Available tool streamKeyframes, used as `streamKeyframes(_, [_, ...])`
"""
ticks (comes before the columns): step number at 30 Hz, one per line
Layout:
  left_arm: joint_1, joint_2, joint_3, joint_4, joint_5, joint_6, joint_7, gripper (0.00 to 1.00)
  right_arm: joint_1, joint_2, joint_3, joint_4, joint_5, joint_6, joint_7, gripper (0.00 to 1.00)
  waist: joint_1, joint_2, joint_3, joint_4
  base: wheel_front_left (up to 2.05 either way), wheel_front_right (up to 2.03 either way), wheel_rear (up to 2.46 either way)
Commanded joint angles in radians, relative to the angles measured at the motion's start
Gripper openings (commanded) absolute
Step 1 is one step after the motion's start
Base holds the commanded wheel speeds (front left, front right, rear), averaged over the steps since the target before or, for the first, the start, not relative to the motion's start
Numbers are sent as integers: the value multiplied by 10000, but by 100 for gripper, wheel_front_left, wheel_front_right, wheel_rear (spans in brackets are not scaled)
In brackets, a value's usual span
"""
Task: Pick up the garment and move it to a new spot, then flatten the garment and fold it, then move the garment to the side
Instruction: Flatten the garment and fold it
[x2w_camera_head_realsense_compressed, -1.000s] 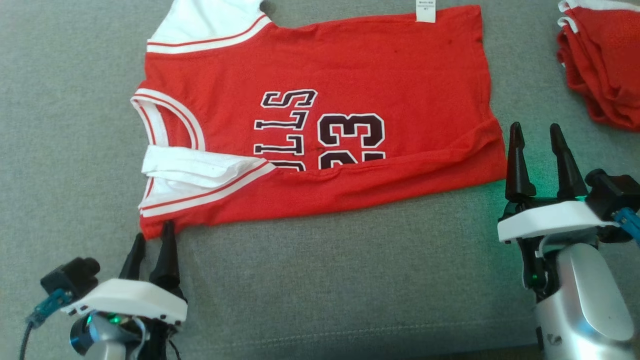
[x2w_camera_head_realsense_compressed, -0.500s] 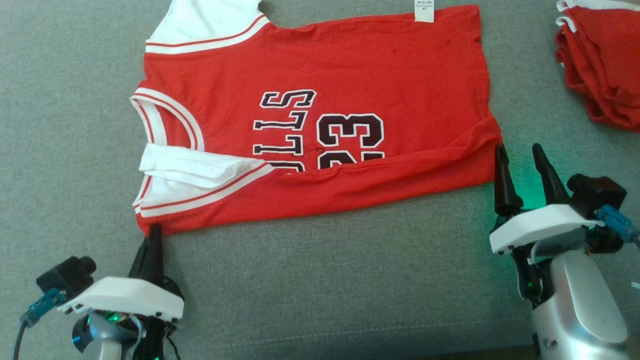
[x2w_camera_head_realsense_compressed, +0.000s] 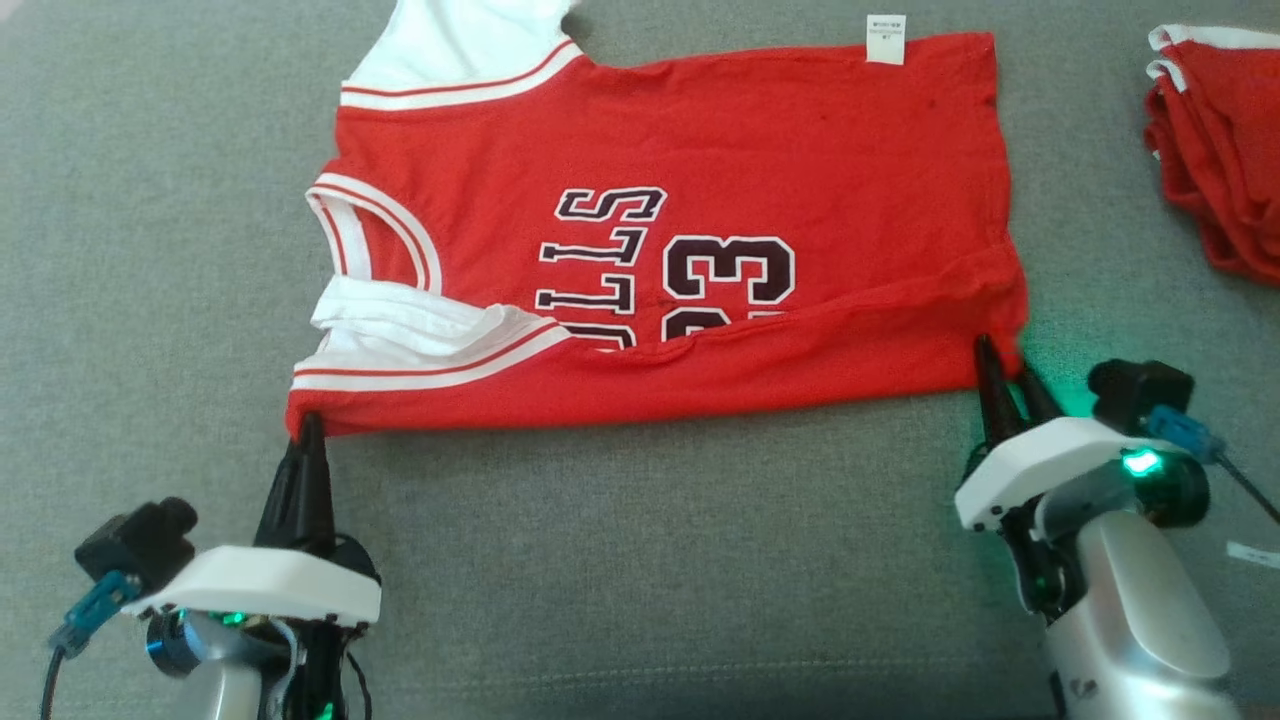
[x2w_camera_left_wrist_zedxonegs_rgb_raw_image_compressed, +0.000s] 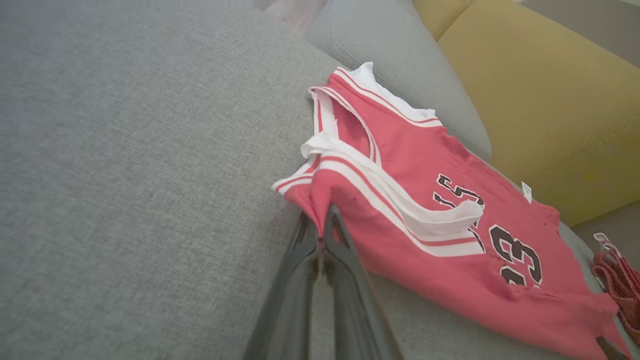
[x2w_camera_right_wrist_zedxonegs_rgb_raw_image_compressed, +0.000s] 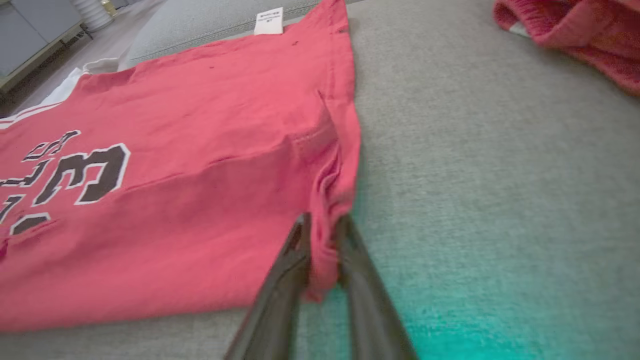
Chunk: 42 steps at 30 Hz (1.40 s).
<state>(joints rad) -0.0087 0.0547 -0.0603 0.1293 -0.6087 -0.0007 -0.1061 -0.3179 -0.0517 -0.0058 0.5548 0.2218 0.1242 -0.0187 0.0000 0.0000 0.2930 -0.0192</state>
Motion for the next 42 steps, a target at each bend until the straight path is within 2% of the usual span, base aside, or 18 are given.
streamKeyframes(1, [-217,97,262,-360,83,-57,-174,0,-79,14,350,-134,45,65,87,0,0,0,-63,9,0,0,0])
streamKeyframes(6, [-180,123,207,-432,209,-186,-593,0,50,14,270,-594,169,65,175,0,0,0,-322,-31,0,0,0])
streamKeyframes(9, [87,154,169,-791,289,-228,-783,0,566,14,218,-1451,480,65,578,0,0,0,-577,-85,0,0,0])
streamKeyframes(20, [2647,127,-36,-2597,266,278,-563,0,3055,14,-266,-4363,750,65,2427,0,0,0,-1105,-197,0,0,0])
streamKeyframes(28, [3152,76,-326,-2246,106,476,-369,0,3714,14,-516,-4634,794,65,2810,0,0,0,-1241,-255,0,0,0])
streamKeyframes(29, [3115,74,-321,-2086,80,480,-377,0,3735,14,-537,-4578,781,65,2771,23,0,0,-1251,-281,0,0,0])
streamKeyframes(30, [3077,73,-316,-1949,51,468,-390,0,3750,14,-551,-4516,759,65,2733,55,0,0,-1260,-311,0,0,0])
streamKeyframes(31, [3042,74,-305,-1849,34,453,-421,34,3762,14,-564,-4465,738,65,2694,100,0,0,-1264,-337,0,0,0])
streamKeyframes(32, [3018,87,-286,-1780,20,435,-455,77,3775,14,-583,-4432,734,65,2651,100,0,0,-1265,-360,0,0,0])
streamKeyframes(33, [2998,120,-250,-1740,7,416,-488,100,3799,14,-602,-4416,732,65,2623,100,0,0,-1262,-383,0,0,0])
streamKeyframes(38, [2788,476,91,-1963,86,479,-599,100,3870,14,-763,-4504,615,65,2476,100,0,0,-1221,-553,0,0,0])
streamKeyframes(42, [2037,1096,219,-2299,444,473,-383,100,3640,14,-777,-4895,392,65,2193,100,0,0,-1062,-717,0,0,0])
